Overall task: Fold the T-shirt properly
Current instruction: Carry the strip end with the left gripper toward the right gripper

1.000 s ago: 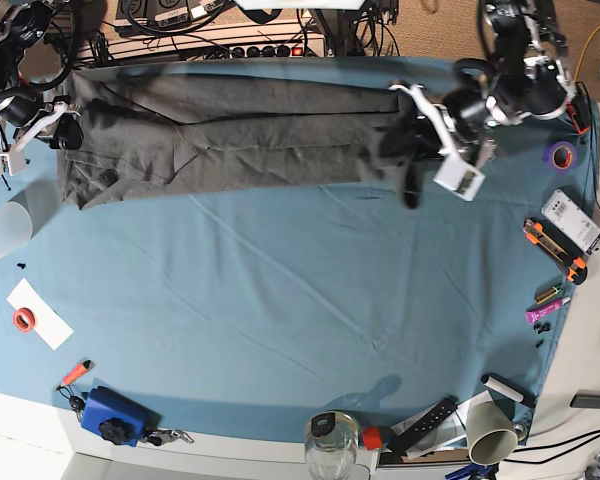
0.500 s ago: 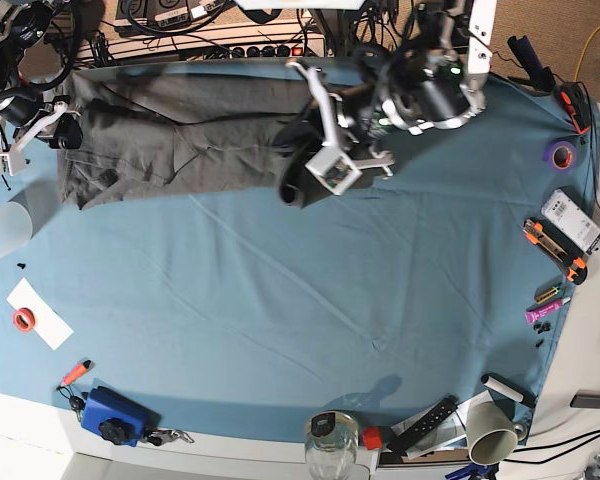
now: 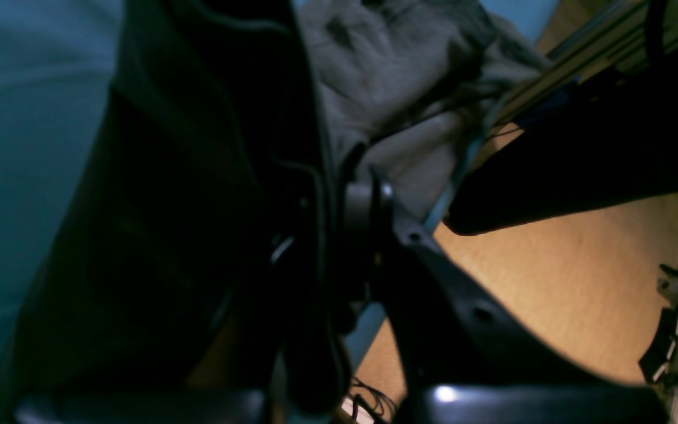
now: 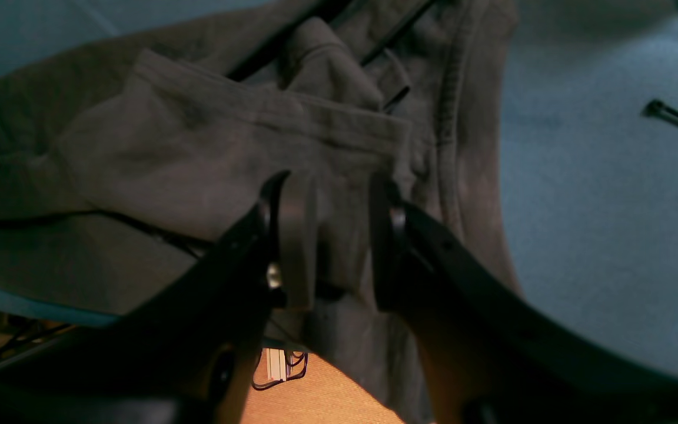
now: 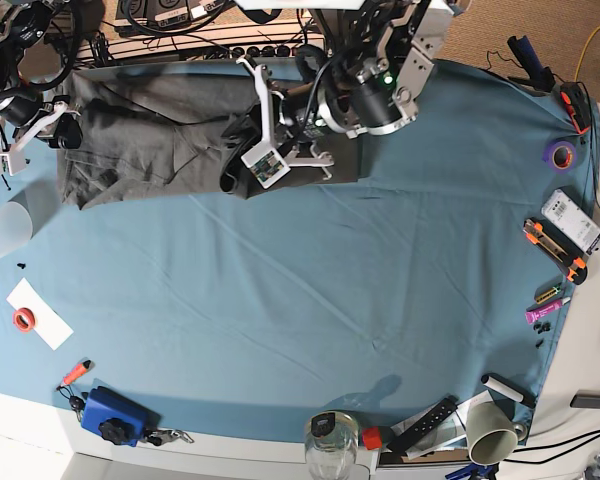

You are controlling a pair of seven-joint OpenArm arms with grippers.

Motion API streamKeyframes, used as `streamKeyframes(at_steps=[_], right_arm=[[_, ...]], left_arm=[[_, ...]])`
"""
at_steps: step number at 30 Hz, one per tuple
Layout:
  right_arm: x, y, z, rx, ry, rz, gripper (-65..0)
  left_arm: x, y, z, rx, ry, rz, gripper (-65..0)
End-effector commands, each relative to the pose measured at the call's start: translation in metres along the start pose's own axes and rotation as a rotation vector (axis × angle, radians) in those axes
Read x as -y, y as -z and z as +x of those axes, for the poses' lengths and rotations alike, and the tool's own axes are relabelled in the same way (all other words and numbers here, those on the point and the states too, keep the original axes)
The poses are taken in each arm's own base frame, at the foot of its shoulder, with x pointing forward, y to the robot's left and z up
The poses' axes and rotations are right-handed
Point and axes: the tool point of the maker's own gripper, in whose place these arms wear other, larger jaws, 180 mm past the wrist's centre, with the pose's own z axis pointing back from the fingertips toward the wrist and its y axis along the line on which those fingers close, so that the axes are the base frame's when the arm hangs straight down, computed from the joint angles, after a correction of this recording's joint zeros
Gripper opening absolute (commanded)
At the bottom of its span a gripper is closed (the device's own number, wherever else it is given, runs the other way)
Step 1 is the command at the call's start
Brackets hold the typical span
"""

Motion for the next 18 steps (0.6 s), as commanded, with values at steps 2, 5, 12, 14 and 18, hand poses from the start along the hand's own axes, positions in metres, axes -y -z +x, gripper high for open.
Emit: streamKeyframes(at_steps=[2,5,12,14,18], right_arm=[[0.004,-0.007,0.013,0.037,-0.032,-0.013,-49.0],[0.004,-0.007,0.013,0.037,-0.032,-0.014,-49.0],[0.003,-0.007,0.013,0.037,-0.032,-0.014,-49.0],[0.004,-0.007,0.013,0.036,-0.032,-0.014,-49.0],[0.004,-0.007,0.013,0.034,-0.032,-0.017,-49.0]], left_arm=[[0.006,0.004,0.01,0.04,-0.013,-0.041,-65.0],[0.006,0.009,0.005,0.027,-0.034,-0.057,-65.0],[0.01,0.012,0.014,0.057,-0.051,-0.078,-65.0],[0.014,0.014,0.02,0.076,-0.062,-0.093,-65.0],[0.026,0.017,0.028,0.097,-0.07,-0.128,-60.8]])
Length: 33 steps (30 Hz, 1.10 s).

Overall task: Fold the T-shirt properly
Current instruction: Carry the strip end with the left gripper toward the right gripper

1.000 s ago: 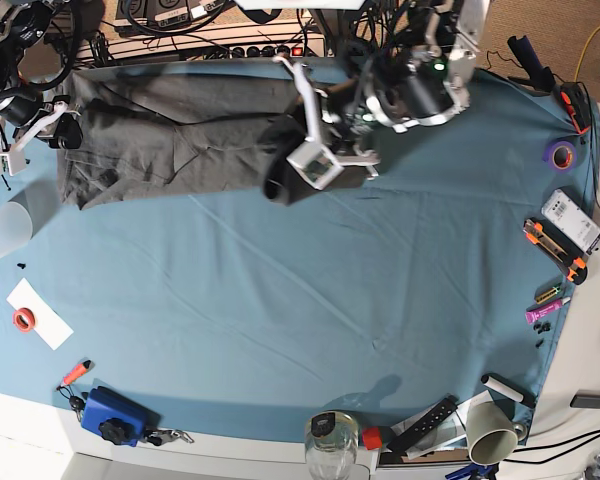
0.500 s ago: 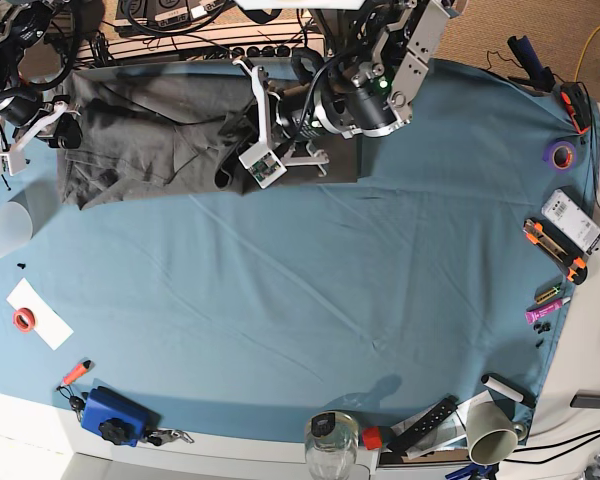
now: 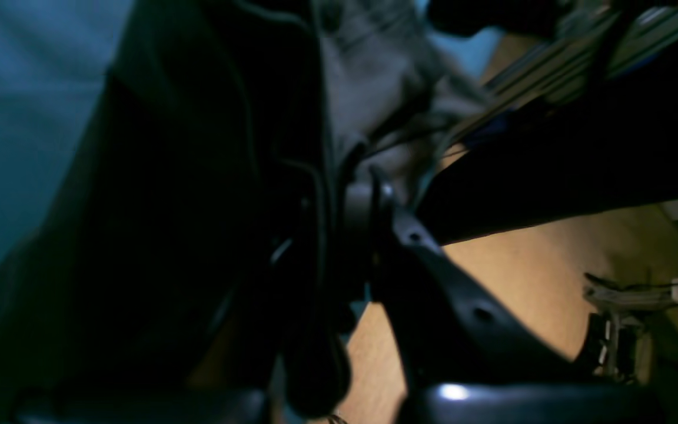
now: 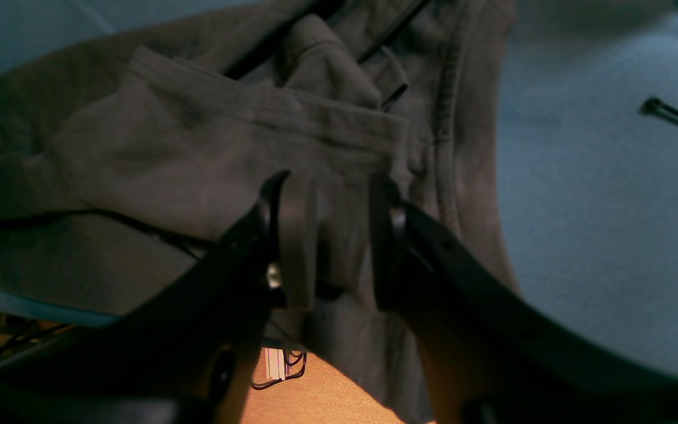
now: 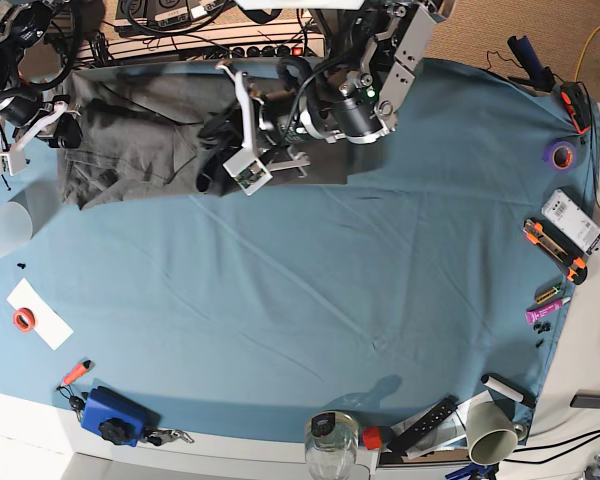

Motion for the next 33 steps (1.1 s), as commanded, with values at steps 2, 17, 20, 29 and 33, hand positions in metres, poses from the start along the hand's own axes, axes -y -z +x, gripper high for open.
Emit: streamKeyframes(at_steps=[2,17,20,29,33], right_arm=[[0.004,-0.007,0.013,0.036,-0.032,-0.015,-49.0],[0.01,-0.008,0.015,0.043,-0.039,-0.048,-49.0],[0.008,-0.008,0.019,0.066,-0.038,-0.037,-49.0],[0.004,-0.008,0.021,0.08,-0.035,-0.018,-49.0],[0.004,-0.008,0.024,0.093,-0.04,-0.016,-49.0]], left_arm=[[0.016,0.002,0.016,0.052,0.023,-0.048,-51.8],[0.016,0.009,0.004,-0.018,0.074,0.019,-43.5],[0.011,0.003,0.0,-0.068,0.097,0.063,-46.0],[-0.023,-0.031,-0.026,-0.171,0.063,0.331,-63.2],[-0.04,-0.049,-0.06,-0.286,0.068,0.398,-65.0]])
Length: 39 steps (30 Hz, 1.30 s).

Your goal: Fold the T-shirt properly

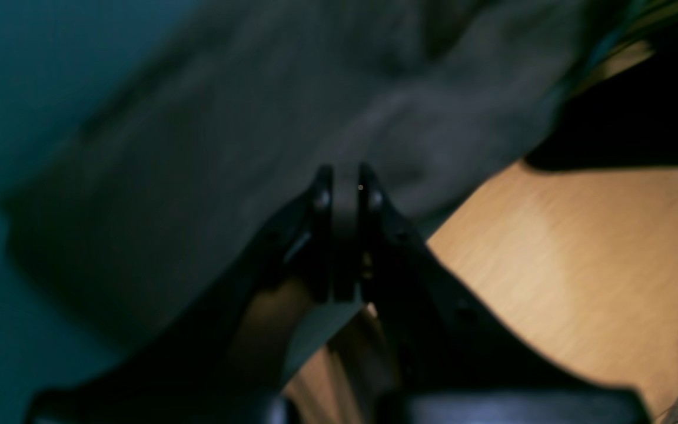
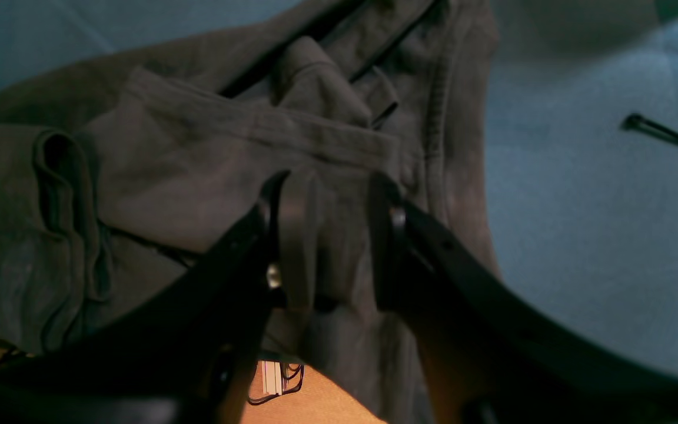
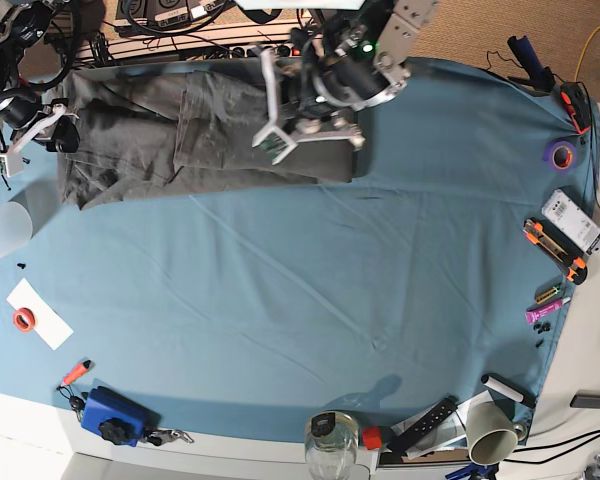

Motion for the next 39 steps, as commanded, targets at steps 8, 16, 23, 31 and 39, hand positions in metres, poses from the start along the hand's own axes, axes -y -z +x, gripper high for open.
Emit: streamKeyframes(at_steps=[8,16,23,31,39], right_arm=[[-0.01,-0.009,0.026,0.104,-0.039,0.061,-49.0],[0.016,-0.041,0.044,0.244,0.027,0.002,-49.1],[0.038,-0.055,0.042,0.249,0.039,-0.093,-49.1],[0.046,-0.055,0.034,0.203,0.011,-0.138,-48.8],[0.059,-0.06,0.028,0.135,-0.046,-0.203,-30.8]], left_arm=[[-0.036,-0.023,0.005,0.051,-0.06,0.144,-65.0],[-0.015,-0.046,0.007,0.114,-0.098,0.105,-65.0],[-0.011,-0.049,0.005,0.12,-0.111,0.098,-65.0],[-0.01,-0.049,0.004,0.117,-0.114,0.096,-65.0],[-0.005,-0.049,-0.002,0.113,-0.129,0.085,-65.0]])
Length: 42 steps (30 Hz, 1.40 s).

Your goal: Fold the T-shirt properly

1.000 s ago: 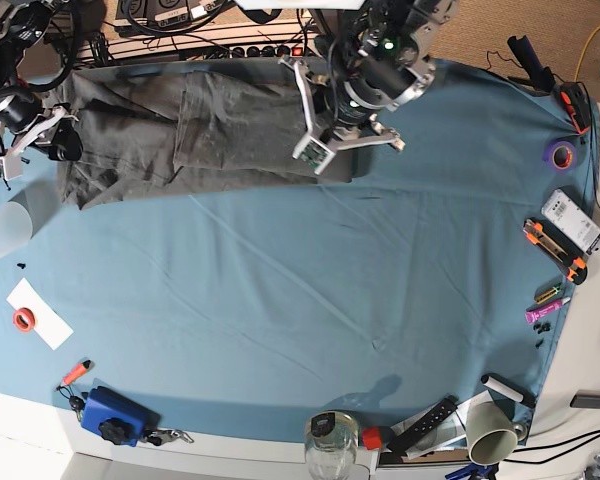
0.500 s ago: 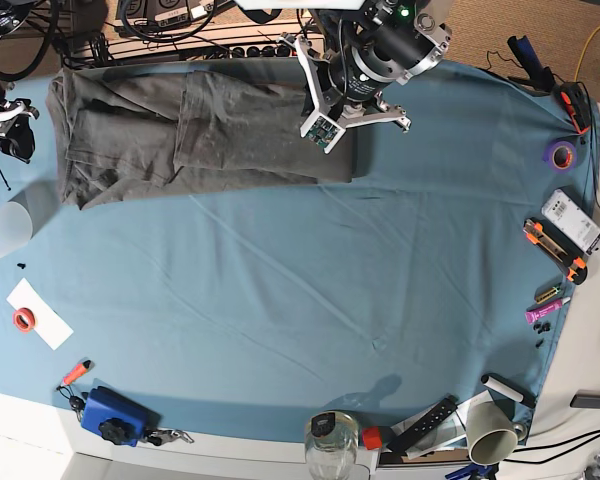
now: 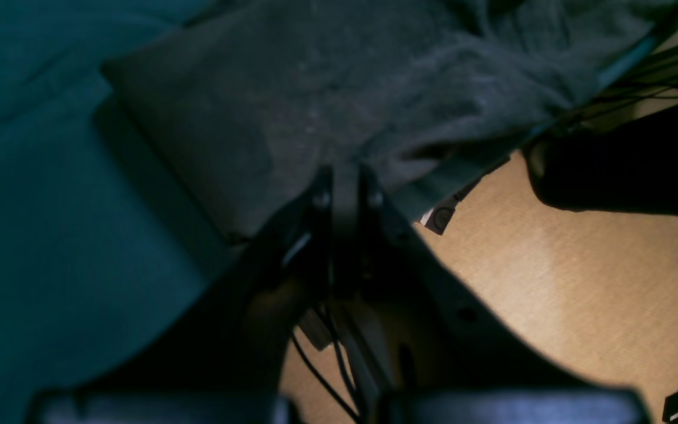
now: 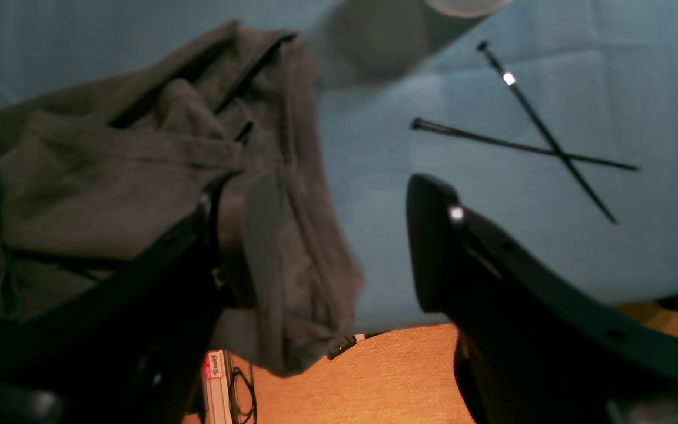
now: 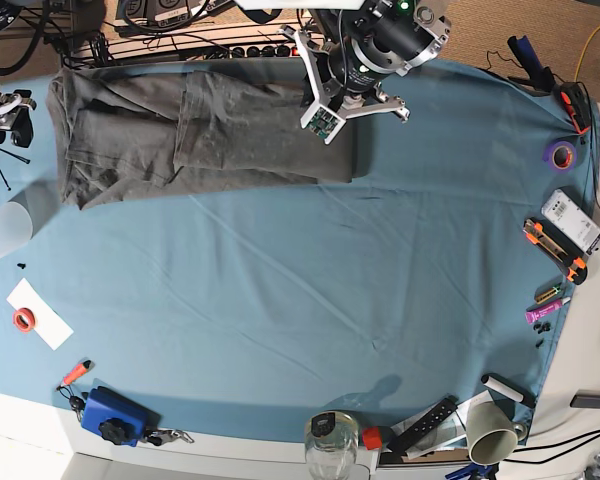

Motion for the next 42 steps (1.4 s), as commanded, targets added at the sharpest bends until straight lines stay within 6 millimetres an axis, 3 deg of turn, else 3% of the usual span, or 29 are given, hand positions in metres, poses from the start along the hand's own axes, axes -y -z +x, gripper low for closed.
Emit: streamKeyframes(at_steps=[1,14,23,26,36,42], right_arm=[[0.001,-0.005,0.018,0.048,-0.029,-0.003,-30.8],[-0.04,0.02,0.015,-0.049,-0.114,0.15,-30.8],[-0.024,0.053,-0.016,-0.12,0.085,0.224,-30.9],[-0.029,0.061,-0.013,-0.09,0.173,0.297,-30.9],[-0.001,0.057,-0.011,-0.132,0.16,0.247,-30.9],[0.002,0.06,-0.018,-0.154,0.179,0.25,-30.9]], left_arm=[[0.003,-0.004,0.009,0.037,-0.007,-0.011,-65.0],[0.003,-0.004,0.008,0.037,-0.006,-0.012,-65.0],[0.005,-0.004,0.009,0.038,0.018,-0.022,-65.0],[0.005,-0.004,0.009,0.038,0.018,-0.022,-65.0],[0.005,-0.004,0.011,0.048,0.019,-0.022,-65.0],[0.005,-0.004,0.014,0.065,0.019,-0.021,-65.0]])
